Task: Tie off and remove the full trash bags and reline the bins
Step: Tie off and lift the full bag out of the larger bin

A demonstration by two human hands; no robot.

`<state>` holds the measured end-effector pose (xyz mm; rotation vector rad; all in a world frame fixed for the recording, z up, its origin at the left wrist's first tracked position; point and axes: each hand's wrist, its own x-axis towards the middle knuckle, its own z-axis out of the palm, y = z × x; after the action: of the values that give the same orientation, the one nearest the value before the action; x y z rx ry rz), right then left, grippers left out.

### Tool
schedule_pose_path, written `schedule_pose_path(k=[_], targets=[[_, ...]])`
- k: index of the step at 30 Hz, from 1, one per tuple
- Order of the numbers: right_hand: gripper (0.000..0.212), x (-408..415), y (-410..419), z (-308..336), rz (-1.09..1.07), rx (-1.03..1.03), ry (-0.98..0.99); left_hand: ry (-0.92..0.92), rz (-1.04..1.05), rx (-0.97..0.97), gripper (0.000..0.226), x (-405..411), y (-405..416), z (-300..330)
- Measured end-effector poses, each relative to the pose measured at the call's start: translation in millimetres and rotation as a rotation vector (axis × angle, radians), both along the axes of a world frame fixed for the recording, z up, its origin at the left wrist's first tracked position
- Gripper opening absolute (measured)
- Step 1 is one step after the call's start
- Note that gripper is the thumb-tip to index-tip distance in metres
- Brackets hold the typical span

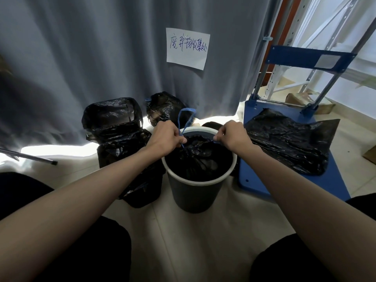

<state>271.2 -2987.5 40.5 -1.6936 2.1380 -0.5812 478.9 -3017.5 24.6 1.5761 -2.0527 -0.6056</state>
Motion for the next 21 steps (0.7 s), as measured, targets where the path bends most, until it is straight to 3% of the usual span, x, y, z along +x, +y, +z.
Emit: schedule_pose_path(k=[4, 8, 11, 18, 21], targets=[[0.024, 1.9, -4.7, 11.7, 0.002, -0.067, 0.002, 0.024, 0.009, -0.006, 0.014, 3.4, -4.4, 2.7], [0.025, 4.8, -3.5, 17.3, -0.012, -0.186, -0.129, 0.046, -0.001, 0.018, 0.019, 0.9, -4.5, 1.0], [0.031, 7.7, -1.4, 20.9, 0.004, -0.214, -0.304, 0.063, -0.003, 0.028, 0.013, -2.0, -3.8, 1.0], [0.01, 14.0, -2.1, 27.3, 0.051, -0.19, -0.728, 0.172, 0.015, 0.001, 0.014, -9.0, -3.7, 5.5], [0.011, 17.8, -4.6, 22.3, 0.03, -0.162, -0.832, 0.185, -0.006, -0.027, 0.017, -14.4, -3.2, 10.4]])
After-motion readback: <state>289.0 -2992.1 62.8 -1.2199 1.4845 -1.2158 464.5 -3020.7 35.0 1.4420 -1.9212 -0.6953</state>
